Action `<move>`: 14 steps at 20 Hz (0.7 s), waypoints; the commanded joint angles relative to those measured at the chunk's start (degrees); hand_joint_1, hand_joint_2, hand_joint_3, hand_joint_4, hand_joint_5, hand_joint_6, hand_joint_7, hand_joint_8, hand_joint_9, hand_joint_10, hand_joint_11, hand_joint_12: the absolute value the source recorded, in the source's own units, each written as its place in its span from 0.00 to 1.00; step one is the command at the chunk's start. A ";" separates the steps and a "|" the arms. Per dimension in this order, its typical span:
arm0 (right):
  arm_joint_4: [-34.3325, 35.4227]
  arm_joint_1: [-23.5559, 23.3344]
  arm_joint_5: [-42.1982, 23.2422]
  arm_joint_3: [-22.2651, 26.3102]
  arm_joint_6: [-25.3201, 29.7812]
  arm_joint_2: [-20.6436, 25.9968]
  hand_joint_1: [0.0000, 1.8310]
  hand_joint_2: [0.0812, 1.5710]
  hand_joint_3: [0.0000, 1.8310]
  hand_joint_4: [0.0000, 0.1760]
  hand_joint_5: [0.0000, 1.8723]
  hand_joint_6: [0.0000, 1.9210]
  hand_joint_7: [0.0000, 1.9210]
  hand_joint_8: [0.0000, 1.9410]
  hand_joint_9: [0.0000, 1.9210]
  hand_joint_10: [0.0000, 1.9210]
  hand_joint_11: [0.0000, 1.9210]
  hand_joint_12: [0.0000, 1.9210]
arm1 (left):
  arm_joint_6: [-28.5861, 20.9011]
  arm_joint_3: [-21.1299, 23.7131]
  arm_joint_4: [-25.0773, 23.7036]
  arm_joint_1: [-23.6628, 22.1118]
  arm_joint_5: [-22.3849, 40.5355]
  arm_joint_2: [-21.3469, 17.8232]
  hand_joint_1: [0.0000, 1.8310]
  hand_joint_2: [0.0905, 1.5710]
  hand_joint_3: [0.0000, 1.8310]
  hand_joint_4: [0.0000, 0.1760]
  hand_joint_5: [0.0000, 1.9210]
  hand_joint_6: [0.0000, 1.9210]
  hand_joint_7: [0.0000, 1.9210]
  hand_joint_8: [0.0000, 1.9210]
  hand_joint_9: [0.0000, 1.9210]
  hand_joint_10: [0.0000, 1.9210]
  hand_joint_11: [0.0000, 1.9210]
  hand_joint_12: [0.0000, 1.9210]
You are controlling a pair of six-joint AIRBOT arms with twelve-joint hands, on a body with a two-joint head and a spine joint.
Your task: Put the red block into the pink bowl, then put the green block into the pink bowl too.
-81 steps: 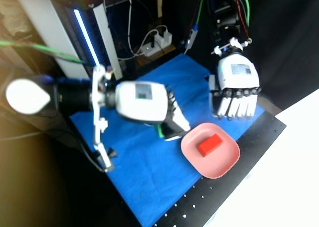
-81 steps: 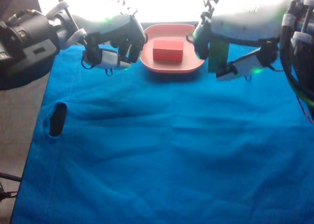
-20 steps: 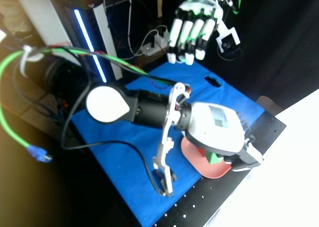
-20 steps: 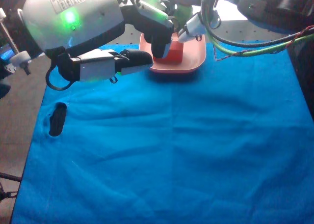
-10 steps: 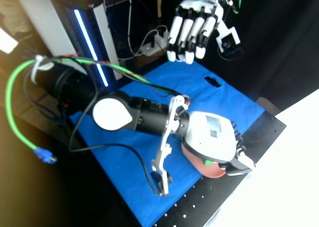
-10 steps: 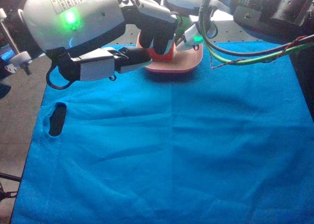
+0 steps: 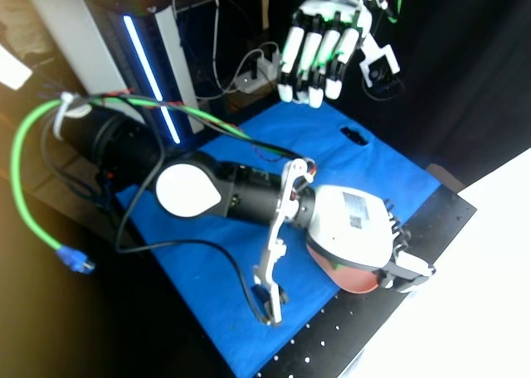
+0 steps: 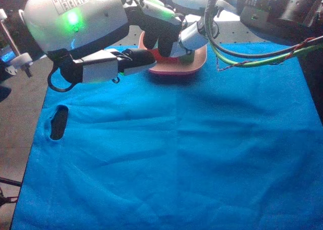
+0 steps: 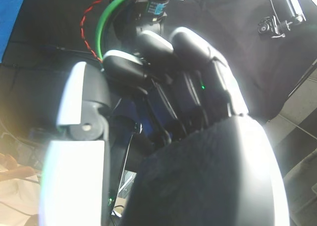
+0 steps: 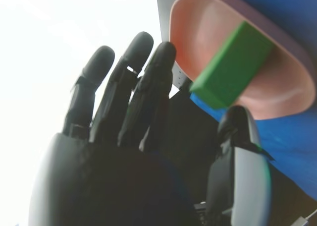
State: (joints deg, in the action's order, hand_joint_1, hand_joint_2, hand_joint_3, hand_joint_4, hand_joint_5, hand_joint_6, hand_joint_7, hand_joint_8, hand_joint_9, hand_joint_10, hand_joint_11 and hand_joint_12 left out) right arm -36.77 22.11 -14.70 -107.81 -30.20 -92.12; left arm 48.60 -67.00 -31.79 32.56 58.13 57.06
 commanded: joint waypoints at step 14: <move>4.81 -4.29 -11.99 12.23 -0.21 11.74 0.33 0.41 0.00 0.37 0.25 0.00 0.45 0.00 0.38 0.31 0.22 0.75 | 0.34 -3.80 11.24 0.18 1.91 2.32 0.68 0.69 0.00 0.00 0.51 0.45 0.53 0.58 0.43 0.61 0.28 0.83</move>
State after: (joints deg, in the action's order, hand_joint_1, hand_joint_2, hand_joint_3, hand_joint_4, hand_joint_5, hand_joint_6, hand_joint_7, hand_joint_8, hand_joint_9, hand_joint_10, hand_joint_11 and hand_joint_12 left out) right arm -33.36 18.59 -20.21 -95.22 -30.22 -79.70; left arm 48.60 -70.76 -22.72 33.32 54.02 59.13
